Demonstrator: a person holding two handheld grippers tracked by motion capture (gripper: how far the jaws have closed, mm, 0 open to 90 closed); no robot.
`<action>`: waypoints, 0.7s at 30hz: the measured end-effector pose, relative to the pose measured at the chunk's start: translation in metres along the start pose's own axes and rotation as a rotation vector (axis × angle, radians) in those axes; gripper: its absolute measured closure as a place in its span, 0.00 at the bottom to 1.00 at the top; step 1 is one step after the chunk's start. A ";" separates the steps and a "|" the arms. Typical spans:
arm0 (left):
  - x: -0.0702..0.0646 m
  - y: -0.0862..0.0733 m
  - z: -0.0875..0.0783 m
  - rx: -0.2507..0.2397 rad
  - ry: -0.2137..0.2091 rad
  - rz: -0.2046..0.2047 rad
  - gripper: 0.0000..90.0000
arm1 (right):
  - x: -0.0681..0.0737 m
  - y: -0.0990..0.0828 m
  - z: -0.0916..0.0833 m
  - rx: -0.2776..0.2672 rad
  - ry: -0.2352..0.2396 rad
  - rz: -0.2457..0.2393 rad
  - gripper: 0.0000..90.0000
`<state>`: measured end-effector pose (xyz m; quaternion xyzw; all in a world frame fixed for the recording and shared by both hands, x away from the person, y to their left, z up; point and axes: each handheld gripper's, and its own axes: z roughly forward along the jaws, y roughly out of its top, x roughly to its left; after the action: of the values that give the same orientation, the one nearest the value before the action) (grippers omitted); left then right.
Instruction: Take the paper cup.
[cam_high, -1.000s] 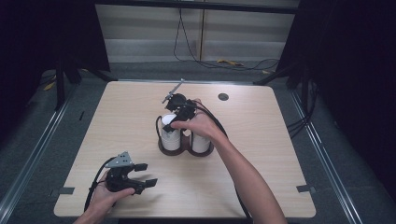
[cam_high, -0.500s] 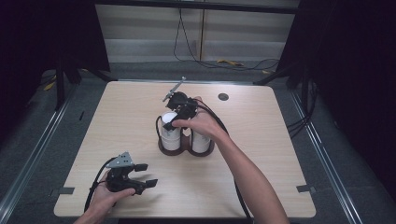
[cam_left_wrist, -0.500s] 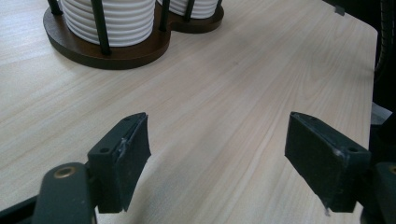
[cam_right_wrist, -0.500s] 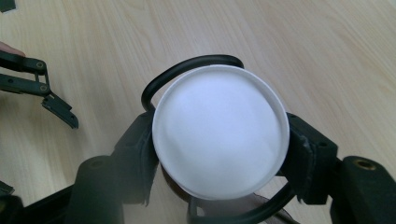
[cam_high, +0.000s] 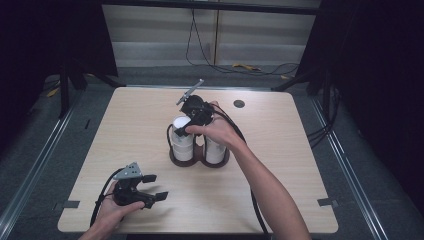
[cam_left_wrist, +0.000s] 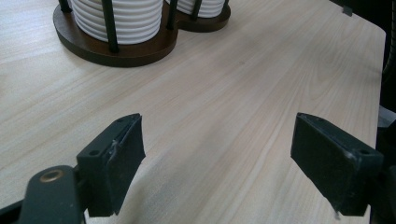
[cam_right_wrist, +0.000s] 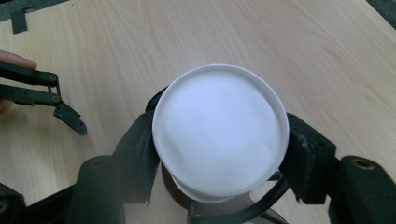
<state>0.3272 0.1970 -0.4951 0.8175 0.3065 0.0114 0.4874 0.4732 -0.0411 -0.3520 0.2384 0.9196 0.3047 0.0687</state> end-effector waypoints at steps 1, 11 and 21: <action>0.000 0.000 0.000 0.001 0.001 0.000 0.19 | 0.000 0.000 -0.001 0.000 -0.002 -0.001 0.41; 0.001 -0.001 0.001 0.003 0.006 -0.005 0.18 | 0.000 0.003 -0.008 -0.039 -0.011 0.001 0.41; 0.002 -0.002 0.000 0.004 0.007 -0.011 0.18 | 0.002 0.007 -0.017 -0.056 -0.024 -0.009 0.41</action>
<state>0.3282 0.1990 -0.4968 0.8167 0.3126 0.0109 0.4850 0.4700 -0.0439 -0.3341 0.2359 0.9109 0.3271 0.0876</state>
